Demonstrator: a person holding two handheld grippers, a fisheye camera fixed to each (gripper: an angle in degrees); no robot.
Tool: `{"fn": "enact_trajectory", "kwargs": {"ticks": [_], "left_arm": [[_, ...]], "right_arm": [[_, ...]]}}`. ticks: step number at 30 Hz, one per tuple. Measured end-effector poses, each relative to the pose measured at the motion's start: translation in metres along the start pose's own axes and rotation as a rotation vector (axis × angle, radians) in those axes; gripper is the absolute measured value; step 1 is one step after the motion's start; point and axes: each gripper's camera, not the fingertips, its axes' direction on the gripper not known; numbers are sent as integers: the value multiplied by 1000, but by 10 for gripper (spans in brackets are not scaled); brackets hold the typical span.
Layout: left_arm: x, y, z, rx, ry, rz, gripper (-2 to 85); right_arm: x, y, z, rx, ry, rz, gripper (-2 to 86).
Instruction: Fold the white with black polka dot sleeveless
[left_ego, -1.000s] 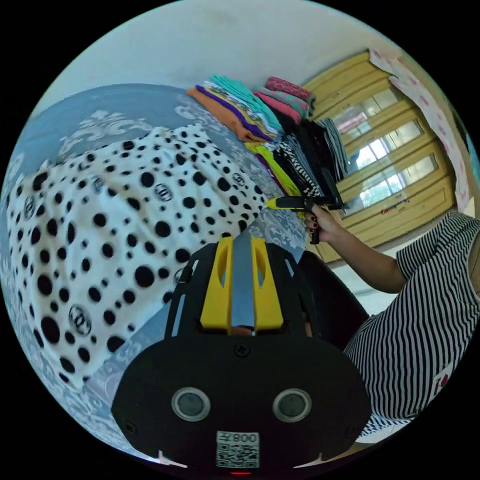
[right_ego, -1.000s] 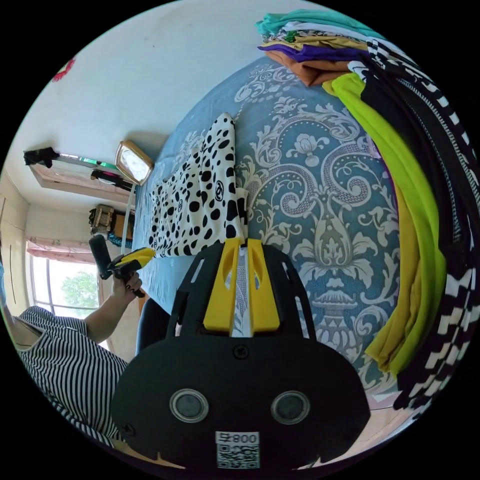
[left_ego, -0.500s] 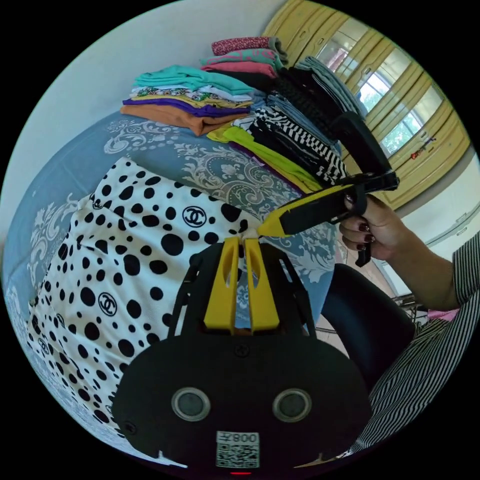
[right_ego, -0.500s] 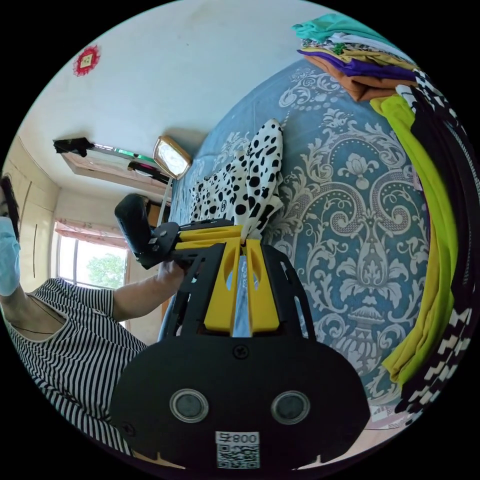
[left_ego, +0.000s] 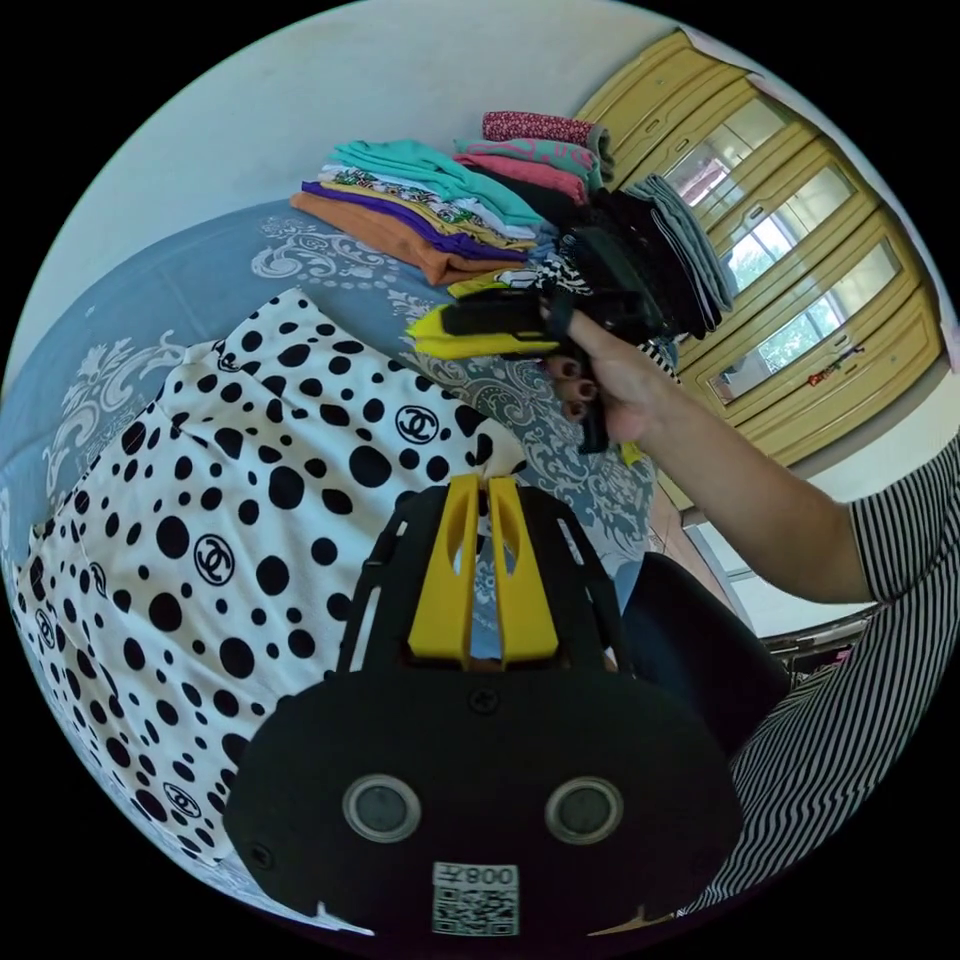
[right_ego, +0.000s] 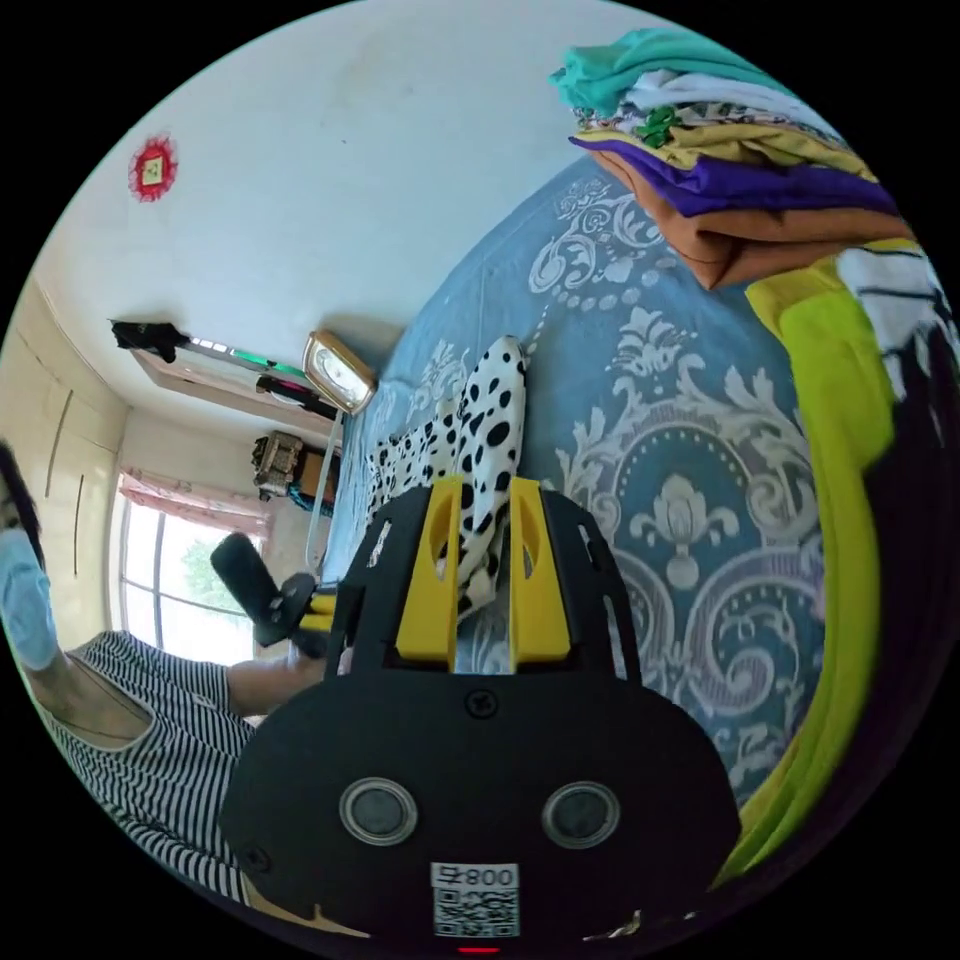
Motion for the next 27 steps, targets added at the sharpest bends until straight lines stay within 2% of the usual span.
{"fn": "enact_trajectory", "kwargs": {"ticks": [6, 15, 20, 27], "left_arm": [[-8, 8, 3, 3, 27, -4, 19], [-26, 52, 16, 13, 64, 3, 18], [-48, 101, 12, 42, 83, -22, 18], [-81, 188, -7, 123, 133, -74, 19]], "right_arm": [[15, -66, 74, -81, 93, 9, 90], [25, -111, 159, -145, 59, 11, 61], [26, -124, 199, -161, 48, 35, 33], [6, -128, 235, -84, -41, 50, 21]]}}
